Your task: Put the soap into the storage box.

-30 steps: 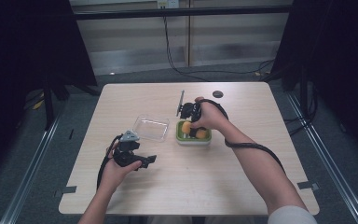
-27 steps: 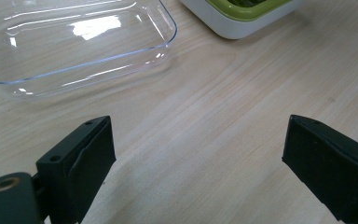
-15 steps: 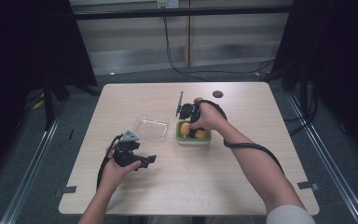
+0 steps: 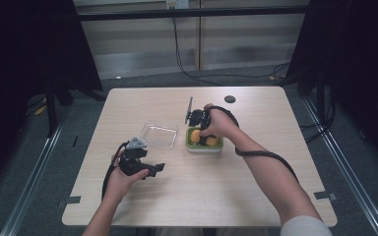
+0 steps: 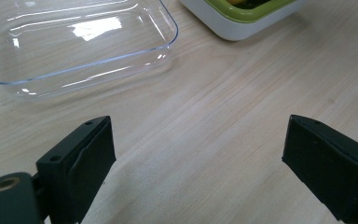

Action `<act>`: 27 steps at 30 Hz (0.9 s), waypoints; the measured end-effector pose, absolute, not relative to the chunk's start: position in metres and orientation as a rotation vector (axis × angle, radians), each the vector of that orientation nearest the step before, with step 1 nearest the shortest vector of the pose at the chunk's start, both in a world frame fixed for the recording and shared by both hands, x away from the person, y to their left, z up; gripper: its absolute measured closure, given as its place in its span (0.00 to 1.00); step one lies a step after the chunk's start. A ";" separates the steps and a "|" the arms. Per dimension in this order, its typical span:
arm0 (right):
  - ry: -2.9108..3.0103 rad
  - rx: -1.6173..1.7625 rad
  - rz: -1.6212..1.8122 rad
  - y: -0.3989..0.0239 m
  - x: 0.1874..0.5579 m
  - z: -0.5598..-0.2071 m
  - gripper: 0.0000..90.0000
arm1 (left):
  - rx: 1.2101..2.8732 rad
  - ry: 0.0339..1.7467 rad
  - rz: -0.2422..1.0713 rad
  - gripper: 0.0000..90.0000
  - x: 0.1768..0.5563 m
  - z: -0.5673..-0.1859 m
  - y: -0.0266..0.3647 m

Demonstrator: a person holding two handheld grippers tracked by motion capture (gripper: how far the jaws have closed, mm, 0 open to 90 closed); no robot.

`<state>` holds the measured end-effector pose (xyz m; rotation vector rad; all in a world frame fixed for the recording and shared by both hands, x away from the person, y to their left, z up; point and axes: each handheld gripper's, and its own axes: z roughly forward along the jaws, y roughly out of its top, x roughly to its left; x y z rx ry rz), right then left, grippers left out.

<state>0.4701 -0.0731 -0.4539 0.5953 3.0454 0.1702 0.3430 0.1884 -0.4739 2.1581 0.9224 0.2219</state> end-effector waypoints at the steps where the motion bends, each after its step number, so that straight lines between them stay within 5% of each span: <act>1: 3.039 0.586 0.175 -0.073 0.470 -0.454 0.56 | 2.158 0.923 0.220 0.10 0.343 -0.474 0.188; 27: 2.984 0.691 0.322 -0.087 0.457 -0.439 0.31 | 2.150 0.918 0.220 0.10 0.343 -0.476 0.185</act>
